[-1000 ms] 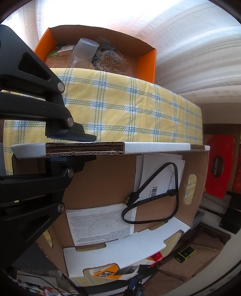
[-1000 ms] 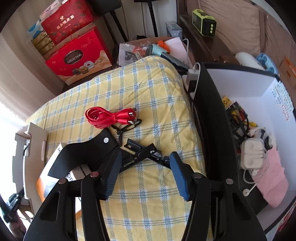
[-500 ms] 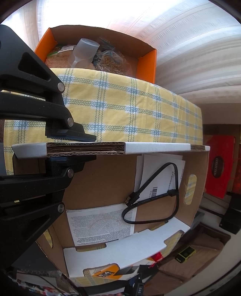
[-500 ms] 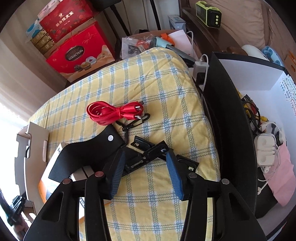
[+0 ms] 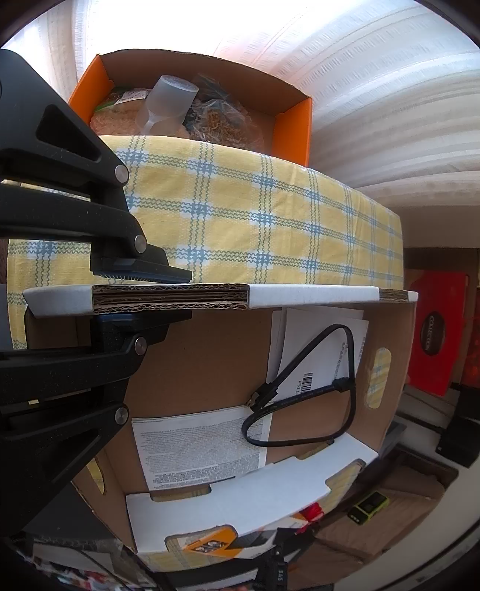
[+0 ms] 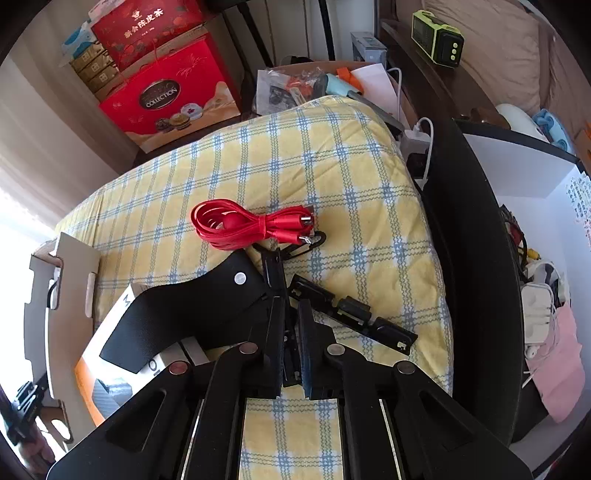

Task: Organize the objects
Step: 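Move the right tool over the black charger beside the red cord, then grasp the black charger with the right tool and lift it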

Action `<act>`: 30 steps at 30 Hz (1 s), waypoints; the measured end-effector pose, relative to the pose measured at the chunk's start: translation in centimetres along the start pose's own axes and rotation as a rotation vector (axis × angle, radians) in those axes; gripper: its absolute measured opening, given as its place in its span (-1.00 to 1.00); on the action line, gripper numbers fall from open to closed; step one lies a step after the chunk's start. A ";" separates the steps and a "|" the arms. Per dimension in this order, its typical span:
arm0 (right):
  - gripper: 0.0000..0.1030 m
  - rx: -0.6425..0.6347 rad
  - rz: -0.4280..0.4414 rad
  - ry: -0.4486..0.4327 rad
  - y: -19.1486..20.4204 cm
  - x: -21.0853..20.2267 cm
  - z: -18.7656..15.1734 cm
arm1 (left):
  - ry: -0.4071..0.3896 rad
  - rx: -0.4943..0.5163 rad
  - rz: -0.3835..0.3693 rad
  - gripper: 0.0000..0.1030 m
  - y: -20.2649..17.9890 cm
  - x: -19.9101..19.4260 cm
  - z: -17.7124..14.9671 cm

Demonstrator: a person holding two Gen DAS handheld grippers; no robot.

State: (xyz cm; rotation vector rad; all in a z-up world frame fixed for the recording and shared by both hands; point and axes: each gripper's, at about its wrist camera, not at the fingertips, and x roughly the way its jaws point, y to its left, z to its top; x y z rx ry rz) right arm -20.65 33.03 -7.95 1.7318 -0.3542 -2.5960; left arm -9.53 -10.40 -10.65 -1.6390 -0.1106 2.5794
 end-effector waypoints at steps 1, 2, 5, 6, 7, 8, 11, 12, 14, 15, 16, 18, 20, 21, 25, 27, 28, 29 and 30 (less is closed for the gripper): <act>-0.89 -0.003 0.002 -0.005 0.0 -0.3 0.1 | 0.000 0.001 0.001 -0.77 0.0 0.0 0.0; -0.89 -0.008 0.000 -0.010 -0.1 -0.6 0.2 | -0.001 0.001 0.001 -0.77 0.0 0.0 0.0; -0.89 -0.030 -0.019 -0.016 0.0 -1.2 0.3 | -0.001 0.004 0.005 -0.77 -0.1 0.0 -0.1; -0.89 -0.039 -0.031 -0.016 0.0 -1.3 0.4 | -0.002 0.006 0.007 -0.77 -0.1 -0.1 -0.1; -0.89 -0.048 -0.044 -0.017 0.0 -1.3 0.4 | -0.002 0.008 0.009 -0.77 -0.2 -0.1 -0.2; -0.89 -0.057 -0.059 -0.019 0.0 -1.3 0.4 | -0.002 0.009 0.009 -0.77 -0.2 -0.1 -0.2; -0.83 -0.085 -0.086 -0.013 -0.1 -1.1 0.6 | 0.000 0.013 0.009 -0.77 -0.2 -0.1 -0.2; -0.80 -0.094 -0.096 -0.009 -0.2 -1.0 0.7 | 0.000 0.013 0.008 -0.77 -0.2 -0.1 -0.1; -0.49 -0.105 -0.119 -0.004 -0.4 -0.8 0.9 | 0.001 0.014 0.008 -0.77 -0.2 -0.1 -0.1; -0.35 -0.107 -0.124 0.000 -0.6 -0.6 1.0 | 0.001 0.015 0.008 -0.77 -0.2 -0.1 -0.1; -0.19 -0.106 -0.124 0.001 -0.8 -0.6 1.1 | 0.001 0.014 0.007 -0.77 -0.2 -0.1 -0.1; -0.10 -0.107 -0.131 -0.001 -1.0 -0.5 1.2 | 0.001 0.014 0.007 -0.77 -0.2 -0.1 -0.1; 0.00 -0.097 -0.118 0.009 -1.4 -0.2 1.4 | 0.000 0.015 0.008 -0.77 -0.2 -0.1 -0.1; 0.00 -0.092 -0.108 0.017 -1.5 -0.1 1.4 | 0.000 0.014 0.007 -0.77 -0.2 -0.1 -0.1; 0.00 -0.113 -0.114 0.040 -1.4 0.7 1.2 | 0.000 0.013 0.007 -0.77 -0.3 -0.2 -0.2; 0.00 -0.128 -0.109 0.049 -1.1 1.0 1.0 | 0.000 0.013 0.007 -0.77 -0.3 -0.2 -0.2; 0.00 -0.130 -0.102 0.047 -1.0 1.0 0.9 | 0.000 0.012 0.007 -0.77 -0.3 -0.2 -0.2; 0.01 -0.131 -0.093 0.041 -1.0 1.0 0.8 | 0.000 0.012 0.007 -0.77 -0.3 -0.2 -0.2; 0.02 -0.131 -0.083 0.036 -0.9 0.9 0.8 | 0.000 0.013 0.008 -0.77 -0.3 -0.2 -0.2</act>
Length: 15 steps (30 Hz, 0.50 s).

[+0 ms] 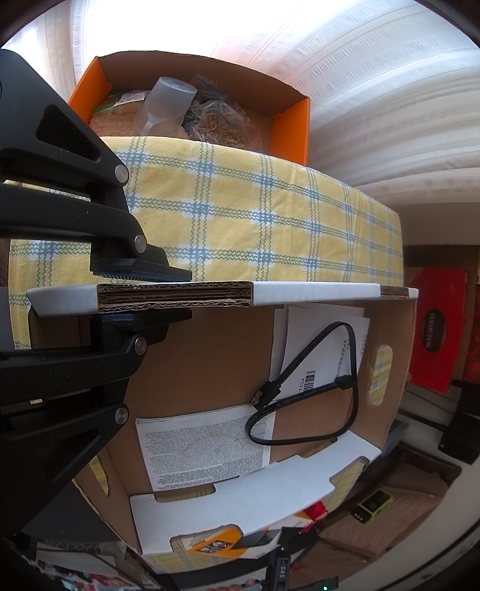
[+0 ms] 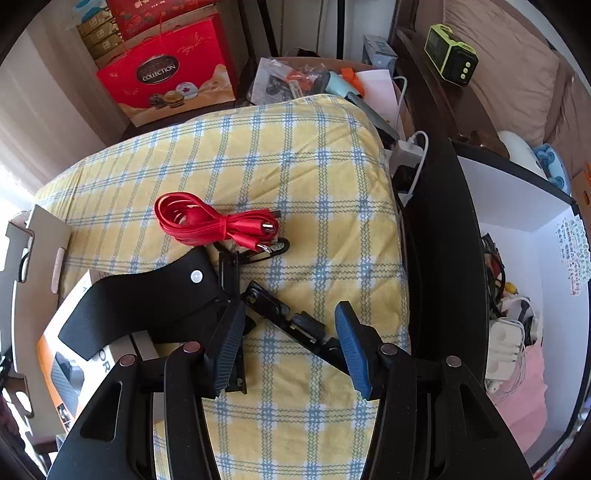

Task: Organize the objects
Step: 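Grasp the black charger with the right tool and lift it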

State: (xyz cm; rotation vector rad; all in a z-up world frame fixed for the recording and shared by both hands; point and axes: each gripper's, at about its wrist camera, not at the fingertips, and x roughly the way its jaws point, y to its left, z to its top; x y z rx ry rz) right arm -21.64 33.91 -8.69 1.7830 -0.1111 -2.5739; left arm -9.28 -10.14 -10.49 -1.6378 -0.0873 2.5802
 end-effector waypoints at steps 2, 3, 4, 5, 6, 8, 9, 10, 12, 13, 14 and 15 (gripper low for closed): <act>0.20 -0.001 0.018 -0.003 0.2 0.1 0.0 | 0.000 0.001 0.001 -0.77 0.0 0.0 0.0; 0.21 0.004 0.031 0.004 0.3 0.3 0.0 | 0.000 0.001 0.002 -0.77 0.0 -0.1 0.0; 0.21 0.013 0.048 0.018 0.2 0.6 -0.1 | 0.000 0.000 0.001 -0.77 0.0 -0.1 0.0; 0.24 0.025 0.063 0.038 0.2 0.9 -0.2 | 0.000 -0.001 0.000 -0.77 0.0 -0.1 0.0; 0.24 0.033 0.064 0.036 0.2 0.9 -0.3 | 0.000 -0.002 -0.001 -0.77 0.0 -0.1 -0.1; 0.24 0.071 0.084 0.049 0.1 0.8 -0.5 | 0.000 0.000 0.001 -0.77 -0.1 -0.1 -0.1; 0.24 0.106 0.119 0.058 -0.1 0.7 -0.6 | 0.000 0.000 0.001 -0.77 -0.1 -0.1 -0.1; 0.21 0.140 0.167 0.065 -0.3 0.6 -0.7 | -0.001 0.000 0.002 -0.77 -0.1 -0.1 -0.1; 0.20 0.161 0.197 0.067 -0.2 0.6 -0.7 | -0.001 -0.001 0.000 -0.77 -0.1 -0.1 -0.1; 0.20 0.142 0.173 0.062 0.2 0.5 -0.8 | -0.001 -0.001 -0.001 -0.77 -0.1 -0.1 -0.2; 0.20 0.115 0.144 0.057 0.8 0.5 -0.9 | -0.001 -0.001 -0.001 -0.77 -0.1 -0.1 -0.2; 0.20 0.089 0.117 0.052 1.3 0.6 -1.0 | 0.000 -0.001 -0.001 -0.77 -0.1 -0.1 -0.1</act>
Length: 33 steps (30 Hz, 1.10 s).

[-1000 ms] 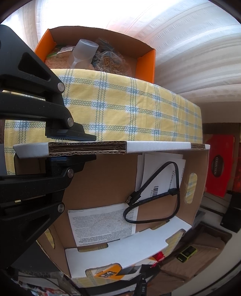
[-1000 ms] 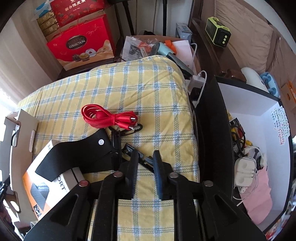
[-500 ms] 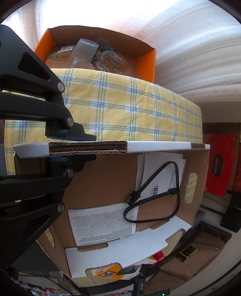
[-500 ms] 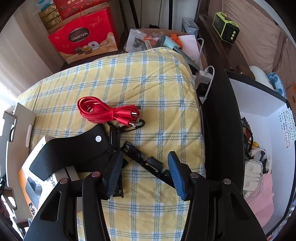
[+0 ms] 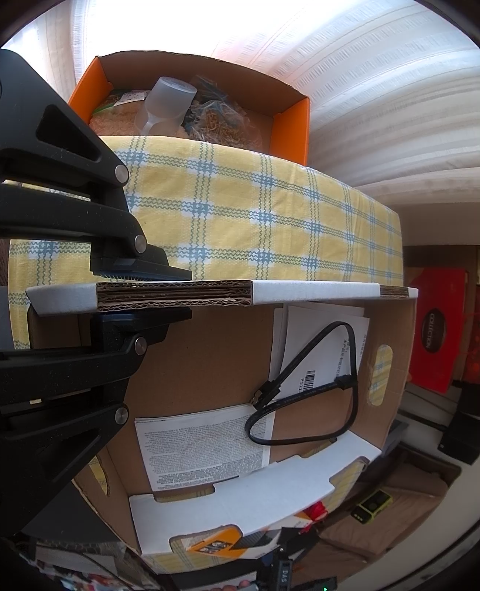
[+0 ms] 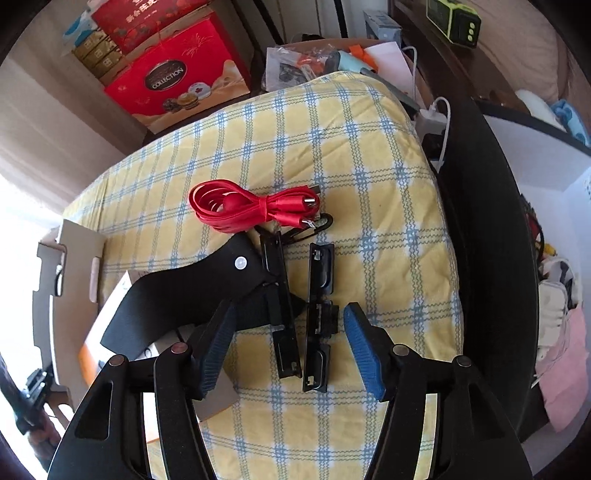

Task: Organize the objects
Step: 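Grasp the black charger with the right tool and lift it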

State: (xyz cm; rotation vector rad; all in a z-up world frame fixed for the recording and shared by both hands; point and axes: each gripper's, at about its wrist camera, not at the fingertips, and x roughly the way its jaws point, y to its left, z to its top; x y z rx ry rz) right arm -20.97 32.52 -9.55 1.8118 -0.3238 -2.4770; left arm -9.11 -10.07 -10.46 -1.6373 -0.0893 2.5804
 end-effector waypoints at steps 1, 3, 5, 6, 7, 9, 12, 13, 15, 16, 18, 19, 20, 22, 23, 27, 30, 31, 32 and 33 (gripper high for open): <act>0.20 -0.020 -0.026 -0.001 0.4 0.3 -0.2 | 0.000 0.000 0.000 -0.77 0.0 0.0 0.0; 0.14 -0.056 -0.078 -0.018 1.1 0.6 -0.6 | 0.001 0.000 0.000 -0.77 0.0 0.0 0.0; -0.06 -0.085 -0.136 -0.029 1.7 0.8 -0.6 | 0.001 -0.001 -0.001 -0.77 0.0 0.1 0.0; -0.15 -0.093 -0.152 -0.033 1.8 0.9 -0.6 | 0.001 0.000 0.000 -0.77 0.0 0.1 0.0; -0.30 -0.097 -0.155 -0.038 1.9 0.9 -0.7 | 0.001 0.000 -0.001 -0.77 0.0 0.1 0.0; -0.59 -0.101 -0.160 -0.045 1.9 0.8 -0.7 | 0.001 -0.001 -0.001 -0.77 0.0 0.1 0.0; -0.71 -0.080 -0.137 -0.041 1.3 0.6 -0.7 | 0.001 0.000 -0.002 -0.77 0.0 0.1 0.0; -0.71 -0.071 -0.124 -0.039 1.1 0.6 -0.6 | 0.001 0.000 -0.002 -0.77 0.0 0.1 0.0; -0.71 -0.047 -0.095 -0.040 0.7 0.2 -0.5 | 0.001 -0.001 -0.002 -0.77 0.0 0.1 0.0; -0.71 -0.033 -0.078 -0.042 0.5 0.0 -0.3 | 0.001 -0.001 -0.002 -0.77 0.0 0.1 0.0; -0.71 -0.009 -0.051 -0.052 0.0 -0.7 -0.3 | 0.001 0.000 -0.002 -0.77 0.0 0.1 0.0; -0.71 0.000 -0.043 -0.061 -0.2 -1.2 -0.3 | 0.001 0.000 -0.001 -0.77 0.0 0.1 0.0; -0.71 0.007 -0.036 -0.070 -0.3 -1.7 -0.2 | 0.001 0.000 -0.002 -0.77 0.0 0.1 0.0; -0.71 0.016 -0.022 -0.087 -0.3 -2.8 0.0 | 0.001 -0.001 -0.002 -0.77 0.0 0.1 0.0; -0.71 0.014 -0.017 -0.094 -0.2 -3.4 0.1 | 0.001 -0.001 -0.002 -0.77 0.0 0.1 0.0; -0.71 -0.015 -0.011 -0.119 1.0 -5.4 0.4 | 0.001 -0.004 -0.005 -0.77 0.0 0.1 0.1; -0.71 -0.022 -0.002 -0.145 1.8 -6.7 0.6 | 0.002 -0.007 -0.009 -0.77 0.1 0.0 0.2; -0.71 -0.023 0.006 -0.153 2.1 -7.0 0.7 | 0.002 -0.008 -0.010 -0.77 0.1 0.0 0.2; -0.71 -0.024 0.018 -0.162 2.4 -7.5 0.7 | 0.002 -0.009 -0.012 -0.77 0.1 0.0 0.2; -0.71 -0.028 0.035 -0.170 2.8 -7.8 0.8 | 0.002 -0.008 -0.012 -0.77 0.1 0.0 0.2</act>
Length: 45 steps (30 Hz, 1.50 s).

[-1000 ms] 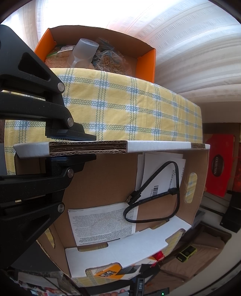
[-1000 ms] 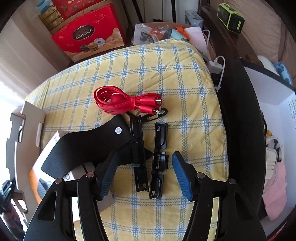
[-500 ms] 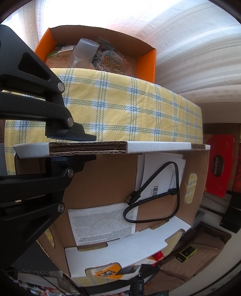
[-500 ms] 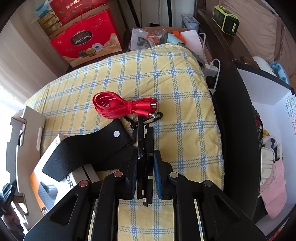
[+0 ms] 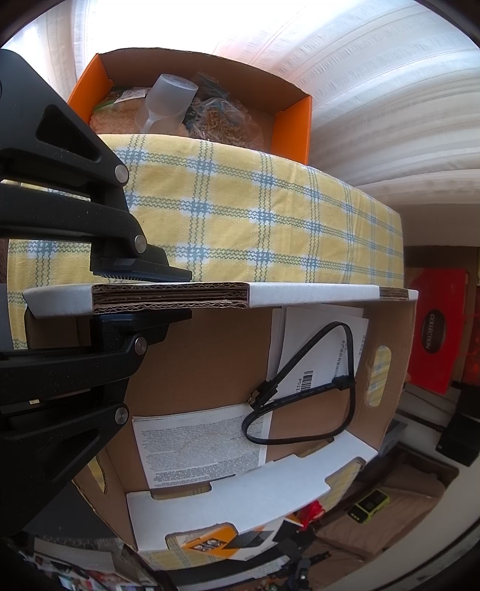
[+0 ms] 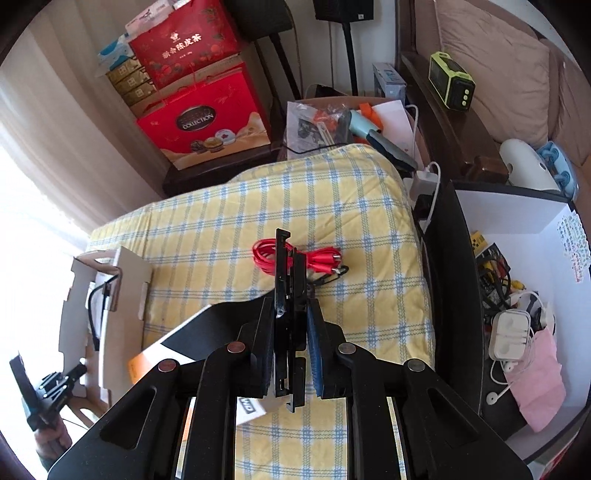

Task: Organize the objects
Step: 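Grasp the black charger with the right tool and lift it, then carry the black charger into the tray and open the right tool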

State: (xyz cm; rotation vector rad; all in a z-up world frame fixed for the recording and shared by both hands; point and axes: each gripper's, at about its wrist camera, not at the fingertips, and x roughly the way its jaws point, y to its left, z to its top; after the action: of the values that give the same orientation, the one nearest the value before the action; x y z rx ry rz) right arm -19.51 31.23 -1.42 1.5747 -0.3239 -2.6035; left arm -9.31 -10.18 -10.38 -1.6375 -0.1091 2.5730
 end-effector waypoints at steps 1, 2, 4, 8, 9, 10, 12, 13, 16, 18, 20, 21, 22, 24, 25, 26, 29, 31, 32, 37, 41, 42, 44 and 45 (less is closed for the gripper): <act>-0.71 -0.004 0.014 -0.010 0.4 -0.4 0.1 | 0.000 0.000 0.000 -0.77 0.0 0.0 0.0; -0.71 -0.009 0.021 -0.021 1.0 -0.8 0.2 | 0.000 0.000 0.000 -0.77 0.0 0.0 0.0; -0.71 -0.028 0.028 -0.049 2.3 -1.9 0.5 | 0.000 0.000 0.000 -0.77 0.0 0.0 0.0; -0.71 -0.068 0.053 -0.098 4.8 -4.3 1.5 | 0.001 -0.001 -0.002 -0.77 0.0 0.0 0.0; -0.71 -0.078 0.057 -0.108 5.4 -4.9 1.7 | 0.001 -0.001 -0.003 -0.77 0.1 0.0 0.1; -0.71 -0.088 0.062 -0.114 6.0 -5.3 2.1 | 0.001 -0.001 -0.003 -0.77 0.1 0.1 0.1; -0.71 -0.100 0.074 -0.122 7.0 -6.1 2.7 | 0.001 -0.001 -0.002 -0.78 0.1 0.1 0.1; -0.71 -0.107 0.078 -0.126 7.4 -6.5 2.9 | 0.001 -0.001 -0.003 -0.78 0.1 0.1 0.1; -0.71 -0.126 0.081 -0.141 8.7 -7.5 3.7 | 0.001 0.000 -0.003 -0.78 0.0 0.0 0.1; -0.71 -0.137 0.092 -0.150 9.5 -8.3 4.2 | 0.001 -0.001 -0.003 -0.77 0.0 0.0 0.0; -0.71 -0.150 0.099 -0.159 10.4 -9.0 4.6 | 0.002 -0.001 -0.004 -0.77 0.0 0.0 0.0; -0.71 -0.159 0.100 -0.165 10.9 -9.4 4.8 | 0.001 -0.001 -0.004 -0.78 0.0 0.0 0.0; -0.71 -0.169 0.100 -0.171 11.4 -9.8 5.1 | 0.001 -0.001 -0.003 -0.78 0.0 0.0 0.0; -0.71 -0.186 0.104 -0.182 12.5 -10.5 5.6 | 0.001 0.000 -0.003 -0.77 0.0 0.0 0.0; -0.71 -0.191 0.111 -0.187 13.0 -11.0 5.9 | 0.001 -0.001 -0.003 -0.77 0.0 0.0 0.1; -0.71 -0.195 0.118 -0.192 13.6 -11.4 6.2 | 0.002 -0.001 -0.003 -0.77 0.0 0.0 0.0; -0.71 -0.208 0.142 -0.207 15.1 -12.7 7.2 | 0.002 -0.002 -0.004 -0.77 -0.1 0.0 0.0; -0.71 -0.217 0.157 -0.213 16.1 -13.6 7.7 | 0.002 -0.002 -0.004 -0.77 0.0 0.0 0.0; -0.71 -0.222 0.166 -0.215 16.6 -13.9 7.9 | 0.003 -0.002 -0.004 -0.77 -0.1 0.0 0.0; -0.71 -0.264 0.196 -0.226 19.6 -15.6 8.8 | 0.004 -0.003 -0.005 -0.77 -0.2 0.0 0.0; -0.71 -0.302 0.208 -0.221 22.2 -16.2 9.3 | 0.005 -0.001 -0.004 -0.77 -0.4 -0.1 -0.2; -0.71 -0.312 0.204 -0.220 22.8 -16.2 9.4 | 0.005 0.000 -0.004 -0.77 -0.3 -0.1 -0.2; -0.71 -0.323 0.206 -0.216 23.8 -16.1 9.5 | 0.007 0.000 -0.005 -0.77 -0.4 -0.2 -0.2; -0.71 -0.328 0.212 -0.213 24.2 -16.0 9.5 | 0.006 -0.001 -0.006 -0.77 -0.3 -0.2 -0.2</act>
State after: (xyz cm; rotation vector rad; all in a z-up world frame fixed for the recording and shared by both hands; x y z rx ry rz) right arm -21.36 11.79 22.06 1.1008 -0.0645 -2.5030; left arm -9.06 -9.86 -10.26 -1.6432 -0.1141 2.5636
